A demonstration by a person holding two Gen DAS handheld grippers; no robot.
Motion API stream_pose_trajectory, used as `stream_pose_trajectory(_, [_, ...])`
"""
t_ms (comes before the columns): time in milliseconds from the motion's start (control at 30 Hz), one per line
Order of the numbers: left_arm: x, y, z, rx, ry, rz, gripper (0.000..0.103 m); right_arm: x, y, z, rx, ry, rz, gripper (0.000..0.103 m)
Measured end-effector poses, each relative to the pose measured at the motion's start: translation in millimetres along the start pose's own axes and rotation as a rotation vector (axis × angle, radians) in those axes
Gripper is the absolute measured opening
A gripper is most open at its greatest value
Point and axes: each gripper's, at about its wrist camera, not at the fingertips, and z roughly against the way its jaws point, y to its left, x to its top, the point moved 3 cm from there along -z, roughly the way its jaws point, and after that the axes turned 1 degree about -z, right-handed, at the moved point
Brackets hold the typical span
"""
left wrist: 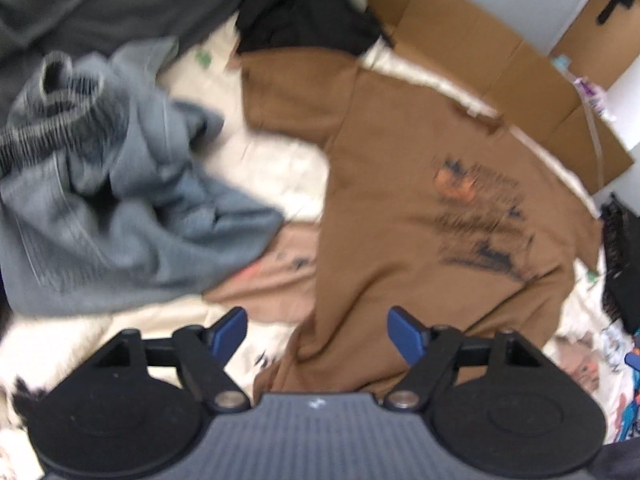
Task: Fold clothes
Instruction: 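Lower both tools onto the brown T-shirt hem and close them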
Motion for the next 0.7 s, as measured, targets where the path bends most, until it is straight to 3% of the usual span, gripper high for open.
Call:
stream_pose_trajectory(167, [-25,9,-36,0.029,0.075,-0.015,0.075,-20,-12,-38,-0.011,0.064,-0.035,0.081])
stream_pose_trajectory(333, [-47,20,-61,0.043,0.141,-0.048,0.064,-41,-19,-68,-0.013,0.121,-0.059,0.081])
stream_pose_trajectory(567, [-68,20,-87,0.003,0.194,-0.076,0.064,-63,-17,-98,0.000,0.187,-0.074,0.073])
stream_pose_trajectory(667, [-74,21,-98,-0.012,0.218,-0.072,0.052,-68,-17,-107,0.003,0.202,-0.088,0.061])
stream_pose_trajectory(700, [-74,21,-100,-0.013,0.223,-0.065,0.042,-69,-17,-109,0.006,0.206,-0.092,0.055])
